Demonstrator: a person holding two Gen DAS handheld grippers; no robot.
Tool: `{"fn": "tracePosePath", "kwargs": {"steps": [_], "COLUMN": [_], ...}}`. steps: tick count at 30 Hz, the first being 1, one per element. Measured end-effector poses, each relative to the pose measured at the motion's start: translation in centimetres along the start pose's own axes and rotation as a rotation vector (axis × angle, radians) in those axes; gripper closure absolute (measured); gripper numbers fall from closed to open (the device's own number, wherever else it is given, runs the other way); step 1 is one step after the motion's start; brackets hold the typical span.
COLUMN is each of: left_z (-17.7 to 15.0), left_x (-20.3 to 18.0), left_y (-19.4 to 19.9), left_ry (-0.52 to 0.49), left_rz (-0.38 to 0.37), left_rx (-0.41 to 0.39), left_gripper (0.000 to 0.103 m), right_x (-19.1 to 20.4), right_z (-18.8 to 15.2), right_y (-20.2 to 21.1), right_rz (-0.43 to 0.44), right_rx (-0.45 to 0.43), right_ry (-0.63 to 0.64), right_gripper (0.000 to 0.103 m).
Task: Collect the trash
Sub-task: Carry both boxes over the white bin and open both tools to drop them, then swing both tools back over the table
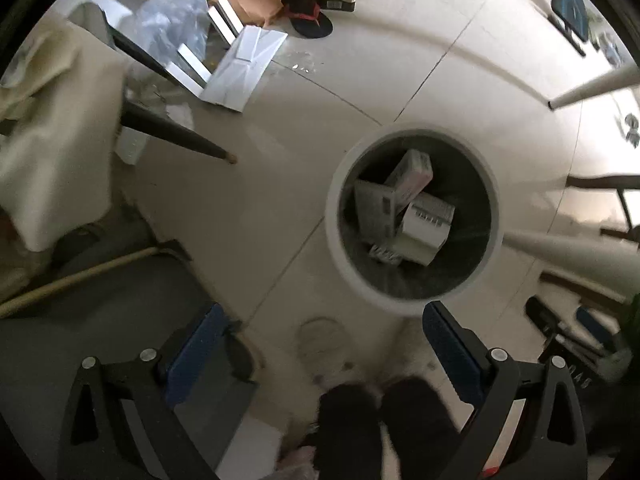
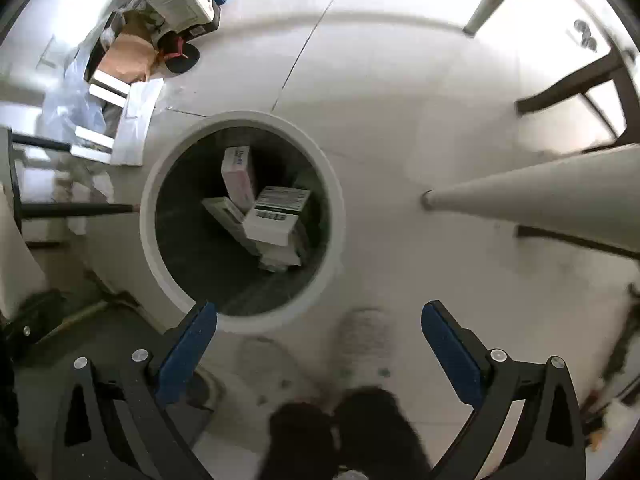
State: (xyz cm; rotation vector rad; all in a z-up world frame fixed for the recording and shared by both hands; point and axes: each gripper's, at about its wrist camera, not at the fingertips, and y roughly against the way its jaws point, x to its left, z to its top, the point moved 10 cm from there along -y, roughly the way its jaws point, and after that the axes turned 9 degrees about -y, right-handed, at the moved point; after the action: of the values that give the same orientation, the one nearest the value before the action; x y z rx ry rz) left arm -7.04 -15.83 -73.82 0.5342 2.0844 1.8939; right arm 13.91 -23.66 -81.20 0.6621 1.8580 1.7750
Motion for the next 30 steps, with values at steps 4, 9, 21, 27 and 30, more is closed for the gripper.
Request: {"fn": "tracePosePath", "kwargs": {"steps": [4, 9, 21, 27, 30], "left_z": [-1.4, -2.6, -6.3, -6.7, -5.5], "left_x": [0.0, 0.1, 1.7, 2.1, 1.8], "left_y": [1.9, 5.8, 20.2, 29.2, 33.7], "left_ry": [-0.028, -0.020, -0.018, -0.008, -0.008], "left_rz": [0.033, 0.031, 0.027, 0.006, 0.007], "left_rx": [-0.009, -0.024, -0.099, -0.169, -0.225], "left_gripper": [0.001, 0.001, 0.001, 0.001, 0.002], "right_x": [-0.1, -0.7, -0.5, 0.1, 0.2], "right_z": [-1.2, -2.5, -6.3, -7.1, -6.0], "right_y": [3.1, 7.7, 23.7, 33.6, 38.7], "right_rz": [-0.026, -0.041, 0.020, 0.086, 0.149], "right_rx": [-0.008, -0.024, -0.056, -0.084, -0.103], "right_ry": [0.007, 0.000, 0.012, 0.011, -0.030], "right_gripper": [0.000, 0.000, 0.000, 0.000, 0.000]}}
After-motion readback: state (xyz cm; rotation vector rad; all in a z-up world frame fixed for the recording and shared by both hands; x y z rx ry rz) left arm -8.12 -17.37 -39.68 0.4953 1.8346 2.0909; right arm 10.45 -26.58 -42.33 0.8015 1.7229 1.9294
